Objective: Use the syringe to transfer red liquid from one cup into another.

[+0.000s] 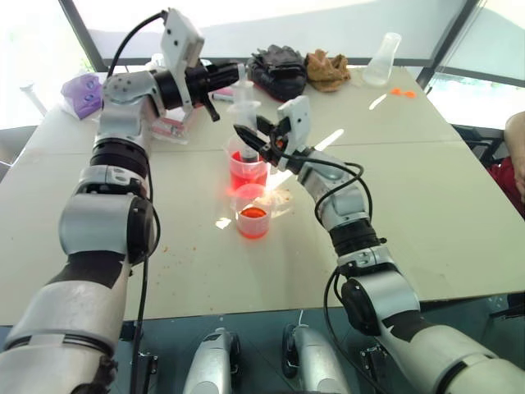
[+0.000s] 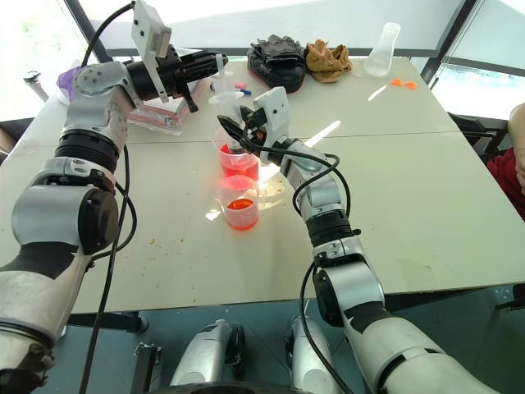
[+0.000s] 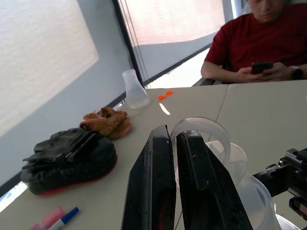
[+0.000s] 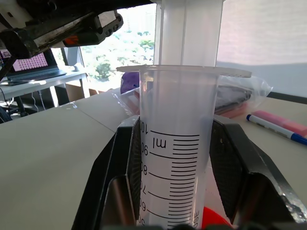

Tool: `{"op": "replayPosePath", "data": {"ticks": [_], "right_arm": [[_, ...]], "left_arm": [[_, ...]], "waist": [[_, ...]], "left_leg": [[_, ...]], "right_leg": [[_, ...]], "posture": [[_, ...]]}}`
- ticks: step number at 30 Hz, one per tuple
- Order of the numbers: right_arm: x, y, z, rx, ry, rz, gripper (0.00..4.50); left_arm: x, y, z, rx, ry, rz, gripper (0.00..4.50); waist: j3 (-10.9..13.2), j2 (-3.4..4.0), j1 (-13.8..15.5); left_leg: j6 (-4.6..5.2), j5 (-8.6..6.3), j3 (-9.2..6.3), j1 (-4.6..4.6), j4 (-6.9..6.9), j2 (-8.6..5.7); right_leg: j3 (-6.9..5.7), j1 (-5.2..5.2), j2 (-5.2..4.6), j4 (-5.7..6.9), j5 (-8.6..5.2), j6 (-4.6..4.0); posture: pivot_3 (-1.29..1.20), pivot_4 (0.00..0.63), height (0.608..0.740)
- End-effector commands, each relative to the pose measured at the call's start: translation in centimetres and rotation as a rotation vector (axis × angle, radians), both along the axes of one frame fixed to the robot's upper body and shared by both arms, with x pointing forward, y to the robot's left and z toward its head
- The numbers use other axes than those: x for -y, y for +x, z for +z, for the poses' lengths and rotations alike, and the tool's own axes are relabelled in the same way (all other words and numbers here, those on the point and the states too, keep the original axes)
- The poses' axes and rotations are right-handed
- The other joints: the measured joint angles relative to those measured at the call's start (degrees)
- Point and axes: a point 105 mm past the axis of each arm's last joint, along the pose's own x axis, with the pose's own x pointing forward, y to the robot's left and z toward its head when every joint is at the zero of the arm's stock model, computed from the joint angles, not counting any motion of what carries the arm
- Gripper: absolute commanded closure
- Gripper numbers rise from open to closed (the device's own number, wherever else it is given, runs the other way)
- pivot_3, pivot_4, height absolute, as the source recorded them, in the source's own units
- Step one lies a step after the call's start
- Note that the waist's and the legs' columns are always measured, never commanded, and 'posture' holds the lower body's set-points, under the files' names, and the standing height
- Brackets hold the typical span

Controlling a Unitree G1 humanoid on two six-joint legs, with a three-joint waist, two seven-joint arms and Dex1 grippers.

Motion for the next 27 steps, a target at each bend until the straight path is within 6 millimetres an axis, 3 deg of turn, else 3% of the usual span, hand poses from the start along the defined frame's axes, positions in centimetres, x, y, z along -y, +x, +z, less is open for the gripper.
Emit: {"op": "replayPosePath", "data": {"ticks": [1, 7, 10, 14, 21, 27], "right_arm": [[-2.4, -1.2, -1.2, 0.004, -0.074, 0.094, 3.01], [-1.7, -0.8, 0.9, 0.055, -0.039, 0.062, 3.01], [-0.5, -0.2, 3.9, 0.109, 0.019, 0.015, 3.01], [0.9, 0.2, 6.2, 0.148, 0.068, -0.03, 3.01], [1.5, 0.0, 6.8, 0.167, 0.077, -0.04, 3.01], [1.3, -0.4, 6.8, 0.165, 0.083, -0.032, 3.01]], "left_arm": [[-0.5, -1.4, 5.5, 0.165, -0.071, 0.0, 3.3], [-0.7, -1.4, 4.2, 0.149, 0.001, -0.001, 1.95], [-1.9, -1.8, 3.9, 0.12, 0.002, -0.008, 1.95], [-3.9, -2.9, 2.4, 0.027, 0.034, -0.05, 1.95], [-6.9, -4.5, -0.8, -0.1, 0.069, 0.003, 1.95], [-8.5, -5.4, -1.1, -0.132, -0.006, 0.059, 1.95]], "waist": [[0.0, 0.0, -0.03], [0.0, 0.0, -0.03], [0.0, 0.0, -0.04], [0.0, 0.01, -0.21], [-0.01, 0.01, -0.22], [-0.01, 0.0, 0.04]], "left_leg": [[0.0, 0.0, 0.0, 0.0, 0.0, 0.0], [0.0, 0.0, 0.0, 0.01, 0.0, 0.0], [0.0, 0.0, 0.0, 0.0, 0.01, 0.0], [-0.01, 0.01, -0.03, 0.03, 0.01, 0.01], [-0.02, 0.01, -0.13, 0.15, 0.02, 0.05], [-0.03, 0.02, -0.17, 0.13, 0.05, 0.06]], "right_leg": [[0.0, -0.01, 0.0, 0.01, 0.0, 0.0], [0.0, -0.01, 0.0, 0.04, 0.0, 0.0], [0.0, -0.01, 0.0, 0.04, 0.0, 0.0], [0.03, -0.03, -0.01, 0.17, -0.01, 0.01], [0.12, -0.04, -0.01, 0.41, -0.04, 0.03], [0.15, -0.04, -0.04, 0.43, -0.04, 0.03]], "posture": [[0.0, 0.15, 0.74], [0.0, 0.15, 0.74], [0.0, 0.15, 0.74], [0.0, 0.15, 0.74], [0.0, 0.15, 0.74], [0.0, 0.15, 0.74]]}}
